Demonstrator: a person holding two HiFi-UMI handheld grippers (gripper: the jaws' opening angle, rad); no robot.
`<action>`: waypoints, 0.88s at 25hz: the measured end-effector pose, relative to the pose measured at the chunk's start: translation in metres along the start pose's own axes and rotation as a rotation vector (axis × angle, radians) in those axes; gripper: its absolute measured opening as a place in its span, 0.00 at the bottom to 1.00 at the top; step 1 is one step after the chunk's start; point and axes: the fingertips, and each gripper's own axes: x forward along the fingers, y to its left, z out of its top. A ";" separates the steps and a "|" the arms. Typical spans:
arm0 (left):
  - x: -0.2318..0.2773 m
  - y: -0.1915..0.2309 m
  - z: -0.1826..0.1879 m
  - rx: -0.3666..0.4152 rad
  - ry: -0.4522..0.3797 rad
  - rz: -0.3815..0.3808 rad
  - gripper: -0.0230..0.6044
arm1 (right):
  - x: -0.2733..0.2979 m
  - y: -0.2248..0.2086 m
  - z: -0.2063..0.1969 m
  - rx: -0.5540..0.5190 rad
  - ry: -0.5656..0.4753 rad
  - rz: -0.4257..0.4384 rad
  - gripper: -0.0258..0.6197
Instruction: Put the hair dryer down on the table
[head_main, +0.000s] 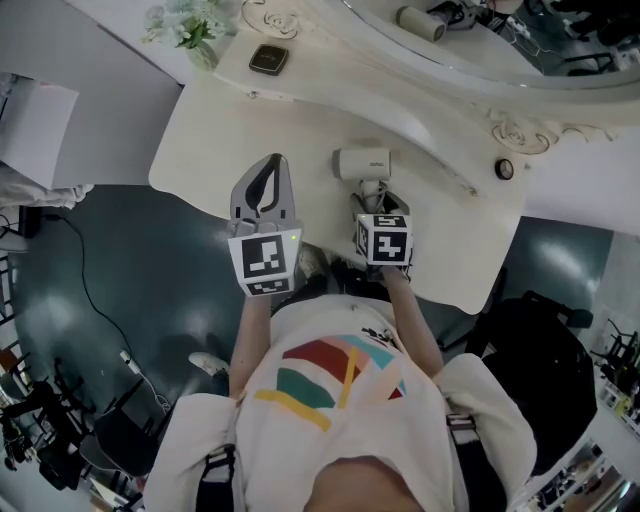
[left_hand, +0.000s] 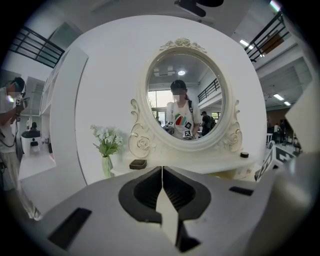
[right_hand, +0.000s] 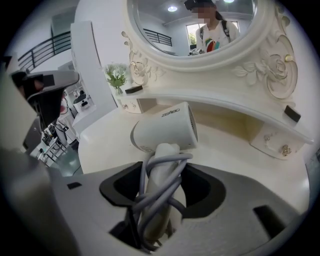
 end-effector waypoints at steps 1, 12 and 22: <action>0.001 0.000 0.000 0.000 0.001 -0.001 0.05 | 0.001 -0.001 0.000 0.013 0.000 0.001 0.38; 0.003 -0.001 -0.003 0.003 0.005 -0.011 0.05 | 0.005 -0.009 -0.002 0.078 0.012 -0.018 0.39; -0.002 -0.007 -0.003 0.010 0.004 -0.020 0.05 | 0.007 -0.015 -0.005 0.138 0.032 -0.011 0.40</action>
